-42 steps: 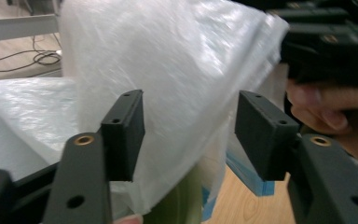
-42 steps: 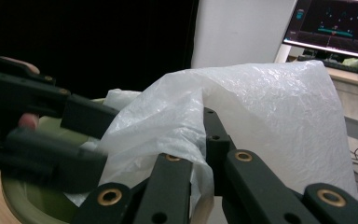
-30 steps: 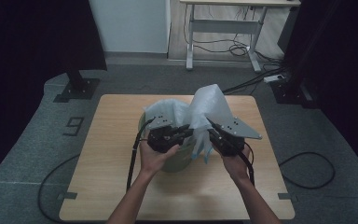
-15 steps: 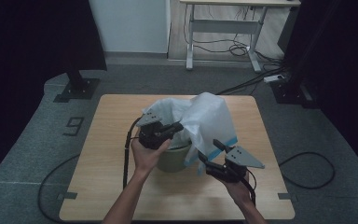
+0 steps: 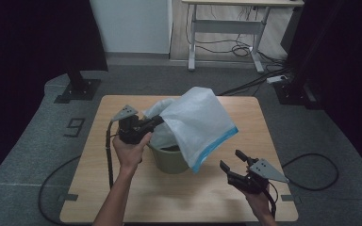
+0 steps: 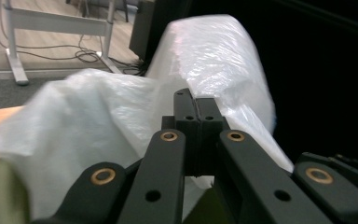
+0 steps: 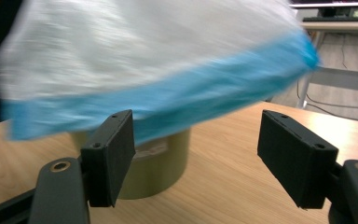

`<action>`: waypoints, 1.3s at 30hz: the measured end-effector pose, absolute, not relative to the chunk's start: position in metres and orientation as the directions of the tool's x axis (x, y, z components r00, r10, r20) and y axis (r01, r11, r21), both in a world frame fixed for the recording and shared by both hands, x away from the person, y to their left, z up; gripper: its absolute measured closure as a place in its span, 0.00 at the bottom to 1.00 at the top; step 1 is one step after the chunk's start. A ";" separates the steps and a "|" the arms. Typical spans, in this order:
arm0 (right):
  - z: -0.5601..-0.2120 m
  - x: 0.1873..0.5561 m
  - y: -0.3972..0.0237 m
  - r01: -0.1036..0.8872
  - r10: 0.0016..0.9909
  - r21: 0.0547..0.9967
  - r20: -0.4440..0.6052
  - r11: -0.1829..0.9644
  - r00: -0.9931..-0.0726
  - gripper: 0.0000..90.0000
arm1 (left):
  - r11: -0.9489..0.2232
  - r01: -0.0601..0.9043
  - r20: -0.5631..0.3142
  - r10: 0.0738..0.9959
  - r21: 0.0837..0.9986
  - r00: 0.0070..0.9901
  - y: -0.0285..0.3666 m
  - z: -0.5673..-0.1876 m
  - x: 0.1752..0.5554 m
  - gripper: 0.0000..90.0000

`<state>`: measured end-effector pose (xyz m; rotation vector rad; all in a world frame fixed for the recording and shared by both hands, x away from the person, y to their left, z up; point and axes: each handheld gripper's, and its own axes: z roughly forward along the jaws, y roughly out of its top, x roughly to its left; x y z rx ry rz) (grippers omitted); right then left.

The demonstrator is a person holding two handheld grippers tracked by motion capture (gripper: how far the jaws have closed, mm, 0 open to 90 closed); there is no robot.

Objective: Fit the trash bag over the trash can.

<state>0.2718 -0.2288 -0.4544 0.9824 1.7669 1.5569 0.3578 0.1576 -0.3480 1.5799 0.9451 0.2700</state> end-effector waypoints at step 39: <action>-0.356 0.318 -0.247 0.019 0.897 0.994 -0.087 0.106 -0.433 0.98 | -0.074 0.448 -0.316 0.608 0.891 0.729 0.173 -0.365 0.348 0.66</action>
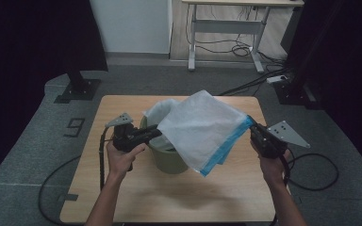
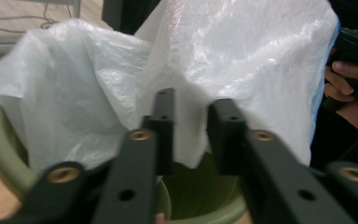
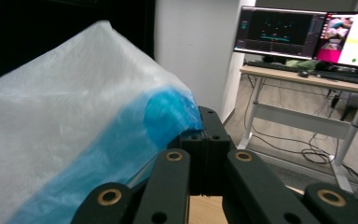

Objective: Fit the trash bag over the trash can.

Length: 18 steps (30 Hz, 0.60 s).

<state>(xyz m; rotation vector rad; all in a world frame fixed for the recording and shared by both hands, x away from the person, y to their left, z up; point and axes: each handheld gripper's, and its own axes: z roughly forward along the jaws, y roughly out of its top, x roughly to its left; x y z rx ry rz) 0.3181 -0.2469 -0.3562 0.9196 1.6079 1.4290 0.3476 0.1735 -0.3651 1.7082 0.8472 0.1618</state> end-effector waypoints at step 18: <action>-0.361 0.325 -0.247 0.116 0.921 0.986 -0.066 0.119 -0.385 0.98 | -0.082 0.417 -0.296 0.583 0.905 0.757 0.192 -0.362 0.332 0.27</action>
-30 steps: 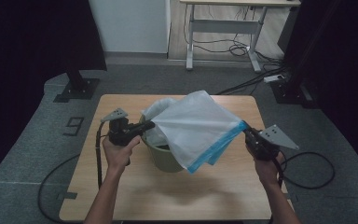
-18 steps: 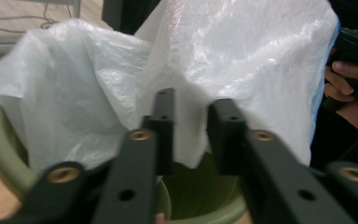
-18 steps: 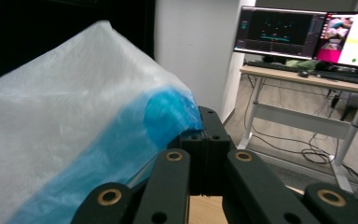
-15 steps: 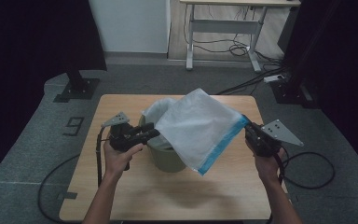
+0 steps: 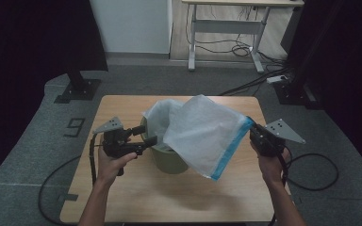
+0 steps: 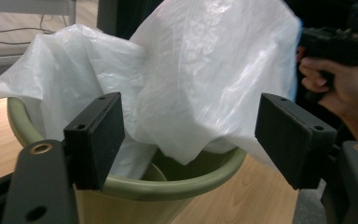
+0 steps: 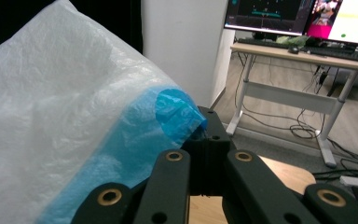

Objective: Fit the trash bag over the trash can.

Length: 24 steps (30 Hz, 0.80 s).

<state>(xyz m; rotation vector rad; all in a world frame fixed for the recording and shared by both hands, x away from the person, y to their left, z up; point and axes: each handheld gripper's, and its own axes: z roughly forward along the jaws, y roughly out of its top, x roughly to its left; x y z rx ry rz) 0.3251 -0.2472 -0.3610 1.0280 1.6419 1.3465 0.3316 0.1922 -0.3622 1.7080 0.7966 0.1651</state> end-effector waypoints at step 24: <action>-0.378 0.318 -0.200 0.151 0.838 0.981 -0.021 0.123 -0.545 0.98 | -0.223 0.418 -0.216 0.597 0.881 0.773 0.117 -0.365 0.341 0.29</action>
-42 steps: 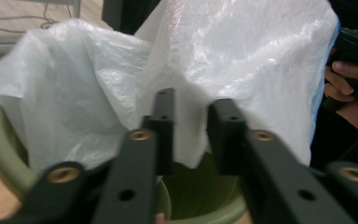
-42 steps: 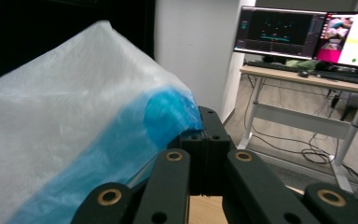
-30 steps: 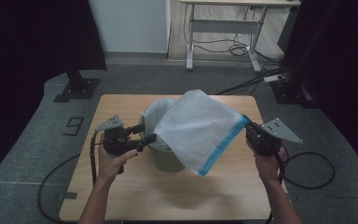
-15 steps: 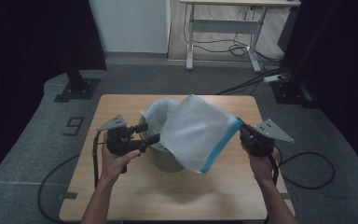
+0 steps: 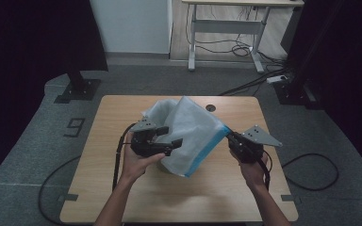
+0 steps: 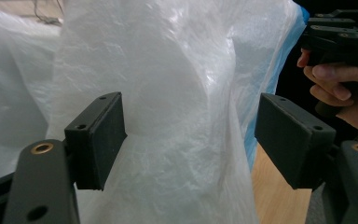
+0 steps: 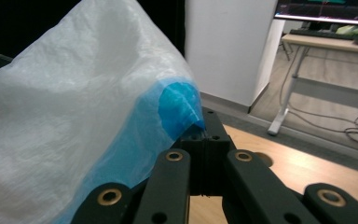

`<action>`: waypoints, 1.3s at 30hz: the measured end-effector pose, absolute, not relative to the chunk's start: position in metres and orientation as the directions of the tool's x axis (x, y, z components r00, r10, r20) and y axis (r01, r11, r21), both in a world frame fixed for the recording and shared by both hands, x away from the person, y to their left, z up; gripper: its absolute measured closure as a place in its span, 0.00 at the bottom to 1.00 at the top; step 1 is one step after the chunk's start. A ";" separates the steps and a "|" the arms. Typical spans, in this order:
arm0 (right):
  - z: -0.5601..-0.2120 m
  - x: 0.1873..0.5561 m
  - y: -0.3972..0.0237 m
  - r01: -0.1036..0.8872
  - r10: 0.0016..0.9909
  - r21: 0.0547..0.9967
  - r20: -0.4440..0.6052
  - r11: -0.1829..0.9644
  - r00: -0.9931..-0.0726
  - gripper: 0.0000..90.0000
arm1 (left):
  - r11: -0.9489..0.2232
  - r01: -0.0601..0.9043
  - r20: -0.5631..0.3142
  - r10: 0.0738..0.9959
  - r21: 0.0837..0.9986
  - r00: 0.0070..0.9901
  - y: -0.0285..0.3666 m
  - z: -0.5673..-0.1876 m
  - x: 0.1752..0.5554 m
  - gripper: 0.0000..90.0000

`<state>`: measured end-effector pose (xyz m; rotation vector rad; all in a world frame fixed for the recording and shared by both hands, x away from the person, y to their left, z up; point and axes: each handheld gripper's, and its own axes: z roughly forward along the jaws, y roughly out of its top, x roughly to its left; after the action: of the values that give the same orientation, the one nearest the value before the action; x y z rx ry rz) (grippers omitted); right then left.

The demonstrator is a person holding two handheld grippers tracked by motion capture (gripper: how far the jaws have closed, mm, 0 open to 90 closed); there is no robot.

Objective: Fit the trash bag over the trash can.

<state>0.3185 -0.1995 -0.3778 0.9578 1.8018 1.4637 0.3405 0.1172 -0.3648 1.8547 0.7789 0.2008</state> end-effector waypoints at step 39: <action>-0.404 0.280 -0.189 0.136 0.758 0.988 0.031 0.077 -0.652 0.77 | -0.027 0.506 -0.408 0.555 0.862 0.725 0.143 -0.369 0.356 0.99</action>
<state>0.2798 -0.1886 -0.4040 0.8816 1.8573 1.6146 0.3562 0.1434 -0.3686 1.6669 0.8618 0.0479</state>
